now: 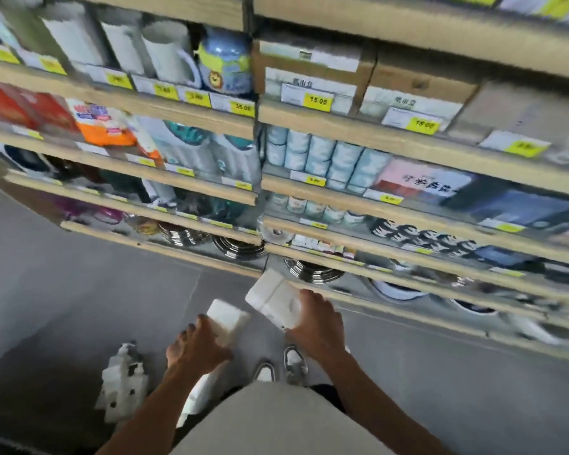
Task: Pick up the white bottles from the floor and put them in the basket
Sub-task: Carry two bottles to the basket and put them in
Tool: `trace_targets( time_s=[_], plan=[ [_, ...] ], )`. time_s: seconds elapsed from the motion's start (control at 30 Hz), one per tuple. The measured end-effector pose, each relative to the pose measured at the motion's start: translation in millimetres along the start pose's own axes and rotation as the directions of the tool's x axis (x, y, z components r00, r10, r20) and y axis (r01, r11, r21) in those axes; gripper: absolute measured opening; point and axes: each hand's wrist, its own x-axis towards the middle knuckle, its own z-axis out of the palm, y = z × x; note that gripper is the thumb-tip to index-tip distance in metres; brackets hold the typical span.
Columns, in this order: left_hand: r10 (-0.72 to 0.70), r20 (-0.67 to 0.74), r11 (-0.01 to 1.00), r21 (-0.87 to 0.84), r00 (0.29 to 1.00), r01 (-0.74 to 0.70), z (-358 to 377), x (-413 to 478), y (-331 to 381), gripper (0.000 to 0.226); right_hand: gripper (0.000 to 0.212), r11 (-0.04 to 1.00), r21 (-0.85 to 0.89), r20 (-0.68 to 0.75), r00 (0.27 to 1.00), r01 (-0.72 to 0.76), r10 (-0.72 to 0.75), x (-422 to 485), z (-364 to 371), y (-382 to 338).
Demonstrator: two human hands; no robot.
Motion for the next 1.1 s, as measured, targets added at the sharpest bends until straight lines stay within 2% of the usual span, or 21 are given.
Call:
trace_targets(
  time_s=[0.07,0.17,0.3,0.4,0.5,0.6,0.67,0.73,0.83,0.93,1.0,1.1],
  plan=[
    [0.058,0.022,0.998,0.038,0.998,-0.058,-1.8,6.7,2.3,0.094,0.072,0.994,0.059,-0.034,0.995,-0.091,0.093,-11.5,-0.6,16.5],
    [0.153,0.045,0.983,0.099,0.987,-0.156,-6.1,13.2,10.5,0.082,0.078,0.971,0.143,-0.115,0.971,-0.194,0.211,-32.8,-3.5,47.4],
    [0.300,0.106,0.923,0.221,0.948,-0.316,-17.7,15.0,40.4,0.080,0.072,0.907,0.230,-0.172,0.902,-0.353,0.395,-66.3,-12.2,83.5],
    [0.418,0.160,0.839,0.310,0.894,-0.448,-18.4,8.4,84.8,0.092,0.068,0.831,0.333,-0.181,0.834,-0.446,0.521,-96.0,-18.3,110.4],
    [0.544,0.191,0.765,0.287,0.817,-0.576,-10.5,-6.9,139.7,0.116,0.069,0.755,0.420,-0.176,0.771,-0.503,0.612,-123.3,-29.6,140.1],
    [0.613,0.167,0.718,0.290,0.772,-0.633,-2.7,-31.1,194.0,0.122,0.069,0.685,0.481,-0.178,0.704,-0.547,0.688,-151.6,-38.7,171.1],
    [0.665,0.181,0.654,0.326,0.724,-0.682,2.9,-48.2,226.6,0.131,0.071,0.645,0.515,-0.183,0.663,-0.565,0.726,-173.1,-45.1,189.4],
    [0.708,0.192,0.597,0.349,0.679,-0.722,10.9,-64.1,256.8,0.130,0.071,0.609,0.539,-0.196,0.617,-0.581,0.762,-195.9,-51.6,207.0],
    [0.767,0.191,0.537,0.331,0.612,-0.776,23.4,-99.1,298.7,0.121,0.079,0.565,0.562,-0.222,0.548,-0.604,0.807,-228.5,-63.2,230.0],
    [0.792,0.140,0.536,0.308,0.594,-0.786,31.8,-137.5,332.0,0.114,0.090,0.524,0.592,-0.256,0.474,-0.612,0.842,-257.9,-73.3,247.1],
    [0.822,0.123,0.533,0.174,0.555,-0.828,37.2,-158.9,350.6,0.111,0.091,0.508,0.611,-0.277,0.437,-0.607,0.856,-275.8,-79.9,255.3],
    [0.876,0.113,0.468,0.028,0.468,-0.883,47.3,-185.8,379.1,0.112,0.088,0.477,0.635,-0.283,0.391,-0.608,0.876,-294.8,-90.3,264.6]
  ],
)
